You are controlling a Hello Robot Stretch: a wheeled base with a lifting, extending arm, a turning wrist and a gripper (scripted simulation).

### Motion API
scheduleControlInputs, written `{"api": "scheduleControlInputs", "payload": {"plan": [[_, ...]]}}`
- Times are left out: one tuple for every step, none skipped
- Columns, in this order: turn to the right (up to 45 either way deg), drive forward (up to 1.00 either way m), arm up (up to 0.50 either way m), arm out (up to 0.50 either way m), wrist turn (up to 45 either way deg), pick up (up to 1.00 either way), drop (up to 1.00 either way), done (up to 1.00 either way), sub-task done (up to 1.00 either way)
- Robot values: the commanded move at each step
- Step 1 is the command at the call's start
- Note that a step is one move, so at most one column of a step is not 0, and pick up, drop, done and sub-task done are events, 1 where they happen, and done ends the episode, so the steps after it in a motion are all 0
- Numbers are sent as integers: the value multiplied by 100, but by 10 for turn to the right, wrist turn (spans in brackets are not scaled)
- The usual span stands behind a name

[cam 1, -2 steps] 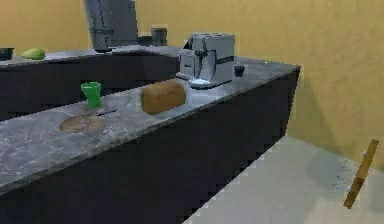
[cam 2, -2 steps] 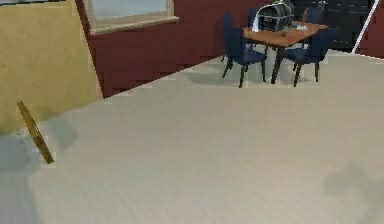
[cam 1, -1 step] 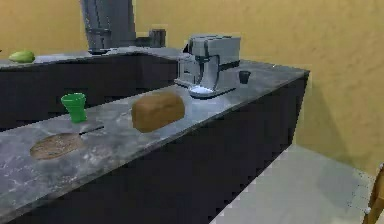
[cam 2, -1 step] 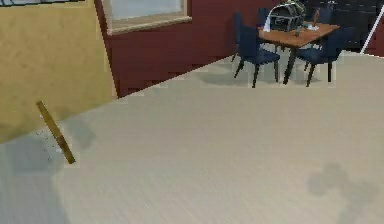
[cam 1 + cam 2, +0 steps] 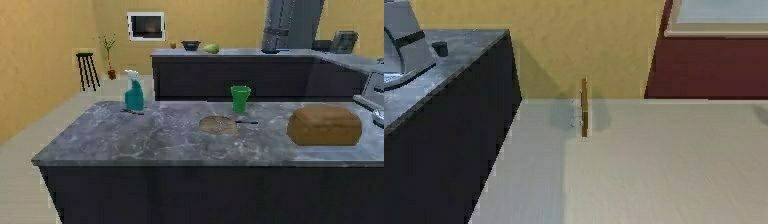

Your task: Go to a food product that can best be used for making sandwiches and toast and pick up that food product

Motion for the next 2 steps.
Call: {"api": "scheduleControlInputs", "payload": {"plan": [[-450, 0, 0, 0, 0, 0, 0, 0, 0], [-90, 0, 0, 0, 0, 0, 0, 0, 0]]}}
